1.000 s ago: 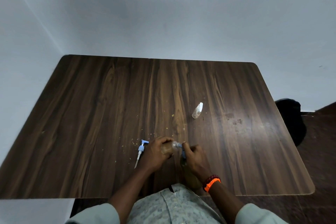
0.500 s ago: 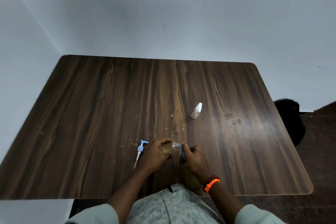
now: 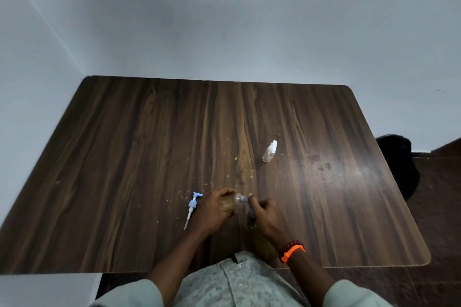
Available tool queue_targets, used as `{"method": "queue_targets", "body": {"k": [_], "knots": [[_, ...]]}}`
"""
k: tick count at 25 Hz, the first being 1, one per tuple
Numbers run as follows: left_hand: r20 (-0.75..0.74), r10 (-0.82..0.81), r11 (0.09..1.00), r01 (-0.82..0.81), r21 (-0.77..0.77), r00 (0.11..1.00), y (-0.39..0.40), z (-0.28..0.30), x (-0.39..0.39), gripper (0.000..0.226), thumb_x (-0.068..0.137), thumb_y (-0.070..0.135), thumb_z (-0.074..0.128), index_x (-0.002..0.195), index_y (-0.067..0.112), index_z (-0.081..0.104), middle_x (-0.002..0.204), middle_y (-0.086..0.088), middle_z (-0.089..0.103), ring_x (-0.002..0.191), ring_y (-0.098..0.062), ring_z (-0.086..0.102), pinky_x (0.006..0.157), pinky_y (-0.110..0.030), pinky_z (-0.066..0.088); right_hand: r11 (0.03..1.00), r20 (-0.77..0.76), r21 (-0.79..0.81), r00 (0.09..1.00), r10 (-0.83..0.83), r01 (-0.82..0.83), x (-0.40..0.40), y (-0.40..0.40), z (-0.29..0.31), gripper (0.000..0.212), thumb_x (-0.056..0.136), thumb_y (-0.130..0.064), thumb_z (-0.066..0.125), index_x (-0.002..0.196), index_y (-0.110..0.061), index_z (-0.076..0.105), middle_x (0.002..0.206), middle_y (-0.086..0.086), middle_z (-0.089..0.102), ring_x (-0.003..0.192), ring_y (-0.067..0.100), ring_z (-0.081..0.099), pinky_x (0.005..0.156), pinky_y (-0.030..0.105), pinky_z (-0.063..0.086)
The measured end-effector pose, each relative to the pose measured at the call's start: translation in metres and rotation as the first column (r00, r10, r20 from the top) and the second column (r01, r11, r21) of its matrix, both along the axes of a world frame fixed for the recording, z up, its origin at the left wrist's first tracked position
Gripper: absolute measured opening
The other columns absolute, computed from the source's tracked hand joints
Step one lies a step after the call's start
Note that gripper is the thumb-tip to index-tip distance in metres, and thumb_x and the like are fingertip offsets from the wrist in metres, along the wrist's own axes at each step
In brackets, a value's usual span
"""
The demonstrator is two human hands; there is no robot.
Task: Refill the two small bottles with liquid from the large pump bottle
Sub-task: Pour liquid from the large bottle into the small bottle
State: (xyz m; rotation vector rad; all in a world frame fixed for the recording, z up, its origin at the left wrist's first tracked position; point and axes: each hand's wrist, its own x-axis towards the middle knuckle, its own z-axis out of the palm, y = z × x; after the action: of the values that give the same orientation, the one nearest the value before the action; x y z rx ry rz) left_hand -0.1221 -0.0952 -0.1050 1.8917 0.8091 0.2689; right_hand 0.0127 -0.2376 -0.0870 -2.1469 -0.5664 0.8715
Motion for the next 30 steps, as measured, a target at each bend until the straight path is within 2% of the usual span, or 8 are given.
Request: {"method": "queue_targets", "body": {"k": [3, 6, 10, 15, 20, 24, 27, 30], "knots": [[0.019, 0.017, 0.999, -0.016, -0.041, 1.0, 0.001, -0.001, 0.0, 0.043, 0.075, 0.019, 0.087, 0.113, 0.033, 0.074, 0.112, 0.014, 0.076, 0.107, -0.006, 0.072, 0.093, -0.044, 0.063, 0.999, -0.019, 0.037, 1.0, 0.007, -0.006, -0.001, 0.003, 0.012, 0.091, 0.09, -0.077, 0.041, 0.063, 0.005, 0.071, 0.06, 0.015, 0.074, 0.05, 0.017, 0.068, 0.061, 0.032, 0.054], [0.019, 0.01, 1.0, -0.009, -0.029, 1.0, 0.0, -0.001, 0.001, 0.043, 0.074, 0.021, 0.087, 0.112, 0.034, 0.074, 0.111, 0.016, 0.076, 0.107, -0.004, 0.072, 0.095, -0.042, 0.062, 0.999, -0.01, 0.048, 1.0, 0.017, -0.017, -0.001, 0.0, 0.013, 0.09, 0.091, -0.078, 0.042, 0.063, 0.001, 0.073, 0.06, 0.013, 0.074, 0.053, 0.022, 0.07, 0.062, 0.039, 0.057], [0.001, -0.015, 1.0, 0.015, 0.0, 1.0, -0.002, 0.001, 0.003, 0.041, 0.074, 0.013, 0.086, 0.109, 0.032, 0.076, 0.105, 0.018, 0.076, 0.104, 0.001, 0.07, 0.096, -0.035, 0.06, 1.0, -0.006, 0.005, 1.0, 0.011, -0.011, 0.001, -0.002, 0.007, 0.073, 0.097, -0.062, 0.049, 0.064, -0.003, 0.076, 0.061, 0.009, 0.075, 0.058, 0.023, 0.073, 0.067, 0.045, 0.06], [0.0, -0.016, 1.0, 0.016, -0.025, 1.0, 0.002, 0.0, 0.001, 0.043, 0.075, 0.025, 0.086, 0.115, 0.032, 0.073, 0.113, 0.015, 0.076, 0.109, -0.005, 0.072, 0.094, -0.043, 0.062, 0.999, -0.019, 0.032, 1.0, 0.003, -0.002, 0.0, 0.0, 0.015, 0.087, 0.089, -0.076, 0.042, 0.068, 0.002, 0.074, 0.063, 0.014, 0.075, 0.055, 0.02, 0.072, 0.061, 0.031, 0.055], [-0.007, -0.023, 1.0, 0.023, -0.005, 1.0, -0.002, -0.002, 0.0, 0.045, 0.073, 0.021, 0.086, 0.114, 0.035, 0.074, 0.112, 0.017, 0.076, 0.107, -0.002, 0.071, 0.093, -0.042, 0.063, 0.999, 0.006, 0.04, 1.0, 0.028, -0.028, -0.003, -0.002, 0.014, 0.066, 0.102, -0.049, 0.052, 0.063, -0.002, 0.075, 0.06, 0.012, 0.074, 0.049, 0.011, 0.066, 0.058, 0.036, 0.055], [0.01, -0.013, 0.999, 0.013, -0.047, 1.0, -0.002, -0.001, -0.002, 0.042, 0.075, 0.023, 0.085, 0.114, 0.035, 0.073, 0.113, 0.015, 0.076, 0.109, -0.004, 0.071, 0.094, -0.042, 0.063, 1.0, 0.0, 0.029, 1.0, 0.01, -0.01, -0.004, -0.001, 0.016, 0.079, 0.098, -0.065, 0.045, 0.059, -0.001, 0.072, 0.061, 0.013, 0.075, 0.048, 0.011, 0.066, 0.057, 0.028, 0.052], [0.021, -0.014, 0.998, 0.015, -0.055, 1.0, -0.002, 0.001, -0.002, 0.044, 0.074, 0.023, 0.087, 0.114, 0.033, 0.073, 0.113, 0.013, 0.076, 0.109, -0.005, 0.071, 0.095, -0.042, 0.062, 0.999, -0.011, 0.044, 1.0, 0.005, -0.005, -0.005, -0.003, 0.014, 0.085, 0.093, -0.073, 0.042, 0.062, 0.001, 0.072, 0.06, 0.012, 0.074, 0.05, 0.015, 0.068, 0.06, 0.032, 0.055], [0.003, -0.025, 0.999, 0.025, -0.036, 1.0, -0.003, -0.001, -0.003, 0.047, 0.07, 0.022, 0.087, 0.114, 0.034, 0.073, 0.114, 0.014, 0.075, 0.11, -0.005, 0.071, 0.097, -0.043, 0.061, 0.999, 0.007, 0.036, 1.0, 0.014, -0.015, -0.005, -0.006, 0.013, 0.071, 0.1, -0.057, 0.05, 0.063, -0.001, 0.074, 0.06, 0.012, 0.074, 0.055, 0.025, 0.071, 0.063, 0.044, 0.059]]}}
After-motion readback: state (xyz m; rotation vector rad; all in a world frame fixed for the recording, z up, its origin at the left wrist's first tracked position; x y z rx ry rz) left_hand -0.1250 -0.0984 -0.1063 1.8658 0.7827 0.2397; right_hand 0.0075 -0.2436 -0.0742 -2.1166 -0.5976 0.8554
